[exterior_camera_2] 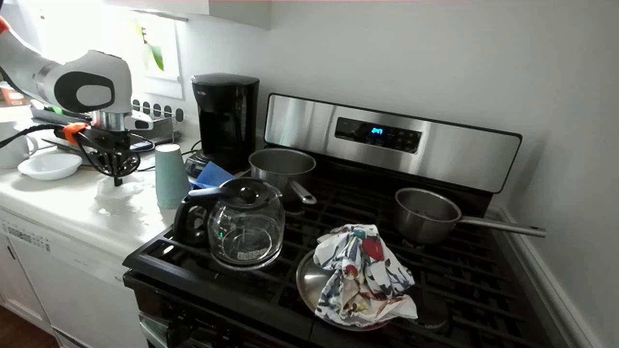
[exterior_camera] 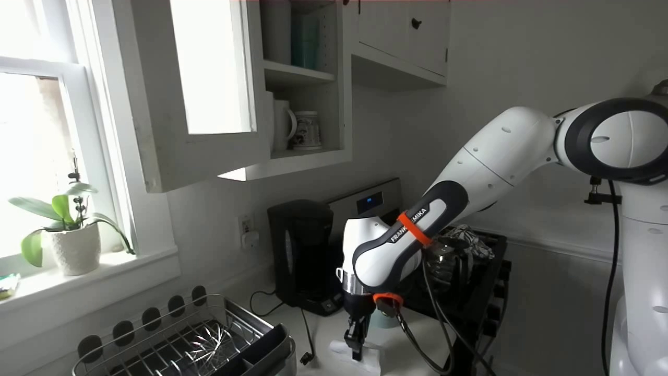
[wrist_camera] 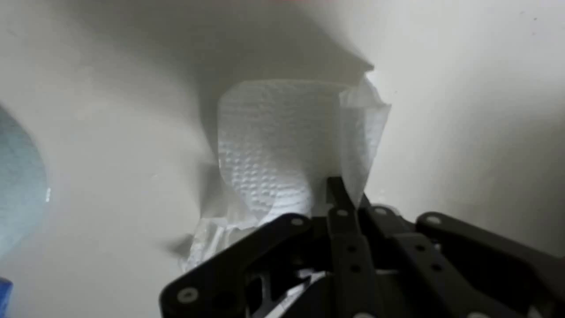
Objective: Remove the piece of tissue from the drying rack and use to wipe the counter on the right side
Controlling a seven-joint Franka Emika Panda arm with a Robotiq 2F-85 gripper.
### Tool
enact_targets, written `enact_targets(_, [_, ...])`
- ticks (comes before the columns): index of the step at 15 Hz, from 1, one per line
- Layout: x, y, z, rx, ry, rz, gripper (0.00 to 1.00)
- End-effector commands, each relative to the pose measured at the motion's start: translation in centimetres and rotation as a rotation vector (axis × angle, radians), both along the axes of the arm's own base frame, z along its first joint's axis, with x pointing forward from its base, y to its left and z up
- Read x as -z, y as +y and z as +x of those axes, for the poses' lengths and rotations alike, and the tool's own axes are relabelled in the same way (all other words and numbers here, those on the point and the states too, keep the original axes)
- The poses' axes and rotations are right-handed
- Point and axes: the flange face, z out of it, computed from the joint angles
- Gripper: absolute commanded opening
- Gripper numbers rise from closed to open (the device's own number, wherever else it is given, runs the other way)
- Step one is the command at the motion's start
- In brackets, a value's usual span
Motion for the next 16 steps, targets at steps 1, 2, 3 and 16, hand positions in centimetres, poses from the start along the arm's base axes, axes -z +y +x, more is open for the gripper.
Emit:
enact_targets(1, [-0.7,2.2,-0.6,-0.043,0.018,0.085,0.00])
enact_targets(2, [-1.3,2.8,-0.8,-0.059,0.017,0.108,0.00])
enact_targets(3, [-1.9,3.4,-1.0,-0.072,0.018,0.130,0.00])
enact_targets(16, [-1.2,2.2,-0.1,-0.211,0.048,0.329,0.00])
